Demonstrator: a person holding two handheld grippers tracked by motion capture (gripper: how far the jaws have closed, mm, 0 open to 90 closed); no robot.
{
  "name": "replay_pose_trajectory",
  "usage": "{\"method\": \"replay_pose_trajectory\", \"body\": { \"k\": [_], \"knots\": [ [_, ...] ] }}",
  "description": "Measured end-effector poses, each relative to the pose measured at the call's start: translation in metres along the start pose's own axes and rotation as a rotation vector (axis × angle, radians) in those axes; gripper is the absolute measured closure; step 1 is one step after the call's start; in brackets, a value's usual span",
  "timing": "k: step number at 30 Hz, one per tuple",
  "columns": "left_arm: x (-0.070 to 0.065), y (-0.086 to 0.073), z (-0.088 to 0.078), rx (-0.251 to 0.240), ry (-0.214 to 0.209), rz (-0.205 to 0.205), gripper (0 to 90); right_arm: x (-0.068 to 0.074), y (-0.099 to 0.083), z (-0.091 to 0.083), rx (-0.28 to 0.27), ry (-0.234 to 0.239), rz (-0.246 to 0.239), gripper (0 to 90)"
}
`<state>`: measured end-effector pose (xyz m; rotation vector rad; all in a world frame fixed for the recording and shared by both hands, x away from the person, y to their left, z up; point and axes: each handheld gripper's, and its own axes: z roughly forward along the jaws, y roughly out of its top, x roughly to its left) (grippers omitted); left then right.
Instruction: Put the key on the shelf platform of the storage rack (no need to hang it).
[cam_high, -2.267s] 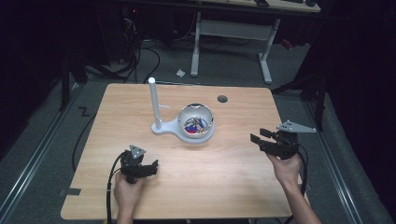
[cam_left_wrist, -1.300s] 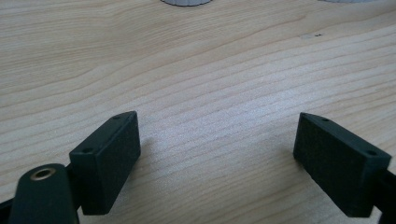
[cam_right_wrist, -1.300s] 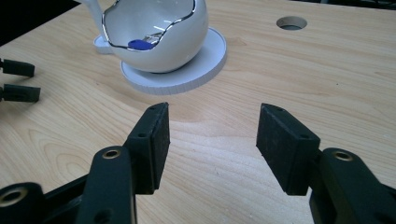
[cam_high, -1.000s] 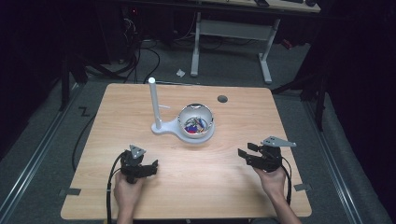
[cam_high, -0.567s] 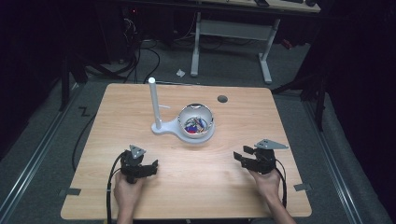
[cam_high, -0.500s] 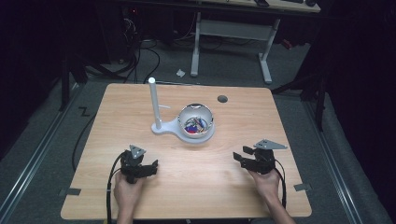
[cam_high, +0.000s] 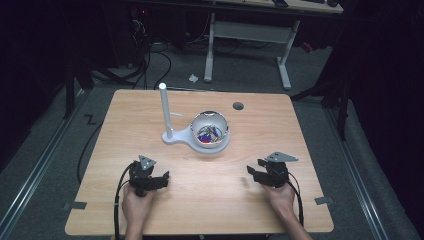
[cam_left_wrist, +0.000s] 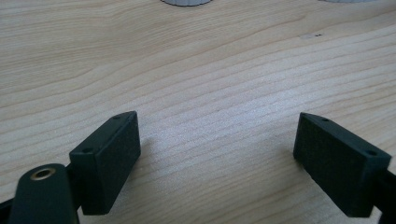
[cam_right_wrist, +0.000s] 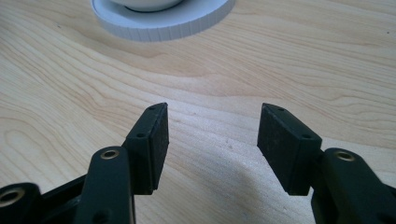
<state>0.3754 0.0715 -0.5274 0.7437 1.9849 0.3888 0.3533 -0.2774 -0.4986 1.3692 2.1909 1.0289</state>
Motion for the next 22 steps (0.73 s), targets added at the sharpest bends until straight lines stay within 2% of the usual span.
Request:
{"method": "replay_pose_trajectory", "body": {
  "k": [3, 13, 22],
  "knots": [
    [0.000, 0.000, 0.000, 0.000, 0.000, 0.000, 15.1, 0.002, -0.002, 0.005, 0.015, -0.020, -0.013, 43.7],
    [0.000, 0.000, 0.000, 0.001, 0.000, 0.002, 15.1, 0.007, -0.009, 0.021, 0.060, -0.045, -0.053, 41.9],
    [0.000, 0.000, 0.000, -0.001, 0.000, 0.001, 15.1, 0.008, -0.009, 0.022, 0.060, -0.045, -0.062, 40.5]
  ]
}}
